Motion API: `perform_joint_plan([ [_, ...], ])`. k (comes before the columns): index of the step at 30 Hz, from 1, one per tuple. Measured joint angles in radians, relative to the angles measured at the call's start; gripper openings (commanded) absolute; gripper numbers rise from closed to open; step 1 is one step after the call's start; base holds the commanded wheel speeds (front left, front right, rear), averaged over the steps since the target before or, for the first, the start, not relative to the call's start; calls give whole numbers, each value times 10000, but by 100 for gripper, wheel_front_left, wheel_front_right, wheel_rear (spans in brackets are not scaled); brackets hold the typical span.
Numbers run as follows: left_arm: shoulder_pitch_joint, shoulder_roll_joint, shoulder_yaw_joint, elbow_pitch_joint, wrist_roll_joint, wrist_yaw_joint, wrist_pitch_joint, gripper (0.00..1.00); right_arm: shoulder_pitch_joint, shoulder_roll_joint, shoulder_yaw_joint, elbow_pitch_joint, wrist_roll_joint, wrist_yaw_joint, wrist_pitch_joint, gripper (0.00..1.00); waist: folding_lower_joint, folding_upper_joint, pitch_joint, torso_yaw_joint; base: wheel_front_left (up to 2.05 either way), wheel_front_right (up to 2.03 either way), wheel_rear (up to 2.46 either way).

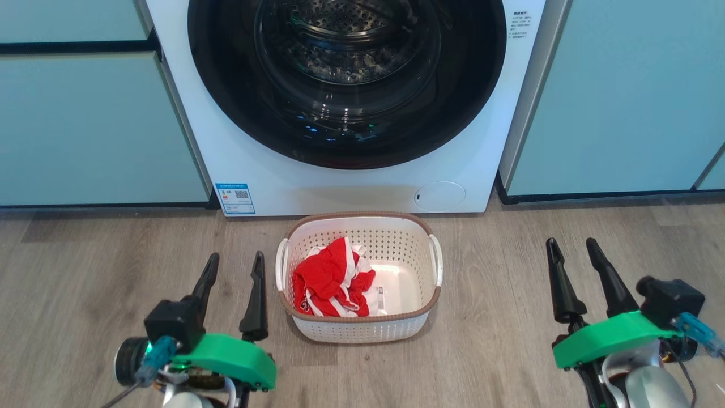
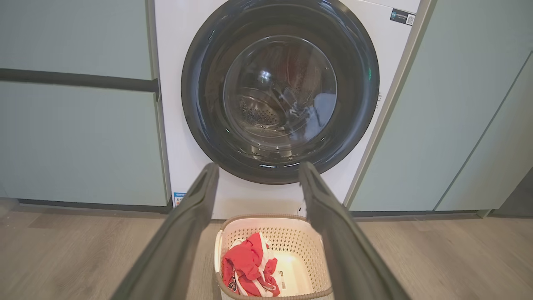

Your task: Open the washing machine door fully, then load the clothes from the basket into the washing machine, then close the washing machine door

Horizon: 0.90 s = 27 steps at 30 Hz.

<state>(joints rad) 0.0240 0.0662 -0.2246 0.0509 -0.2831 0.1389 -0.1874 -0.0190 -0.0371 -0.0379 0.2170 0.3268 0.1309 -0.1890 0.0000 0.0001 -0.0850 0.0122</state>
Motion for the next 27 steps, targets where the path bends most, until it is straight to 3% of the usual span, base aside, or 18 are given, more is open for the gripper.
perform_joint_plan([
  [6,1,8,-44,134,556,313,-203,100,-17,0,35,84,-573,0,-142,100,0,0,-6,-13,0,0,0],
  [13,13,-21,12,807,932,297,-360,100,-35,-2,81,481,-1110,0,-330,100,0,0,-35,-22,0,0,0],
  [21,12,-96,105,846,1745,29,-616,100,-166,-4,140,625,-1864,0,-594,100,0,0,-39,-64,0,0,0],
  [27,13,-132,353,997,1774,-228,-617,100,-173,-6,134,738,-1904,0,-594,100,0,0,-16,-90,0,0,0],
])
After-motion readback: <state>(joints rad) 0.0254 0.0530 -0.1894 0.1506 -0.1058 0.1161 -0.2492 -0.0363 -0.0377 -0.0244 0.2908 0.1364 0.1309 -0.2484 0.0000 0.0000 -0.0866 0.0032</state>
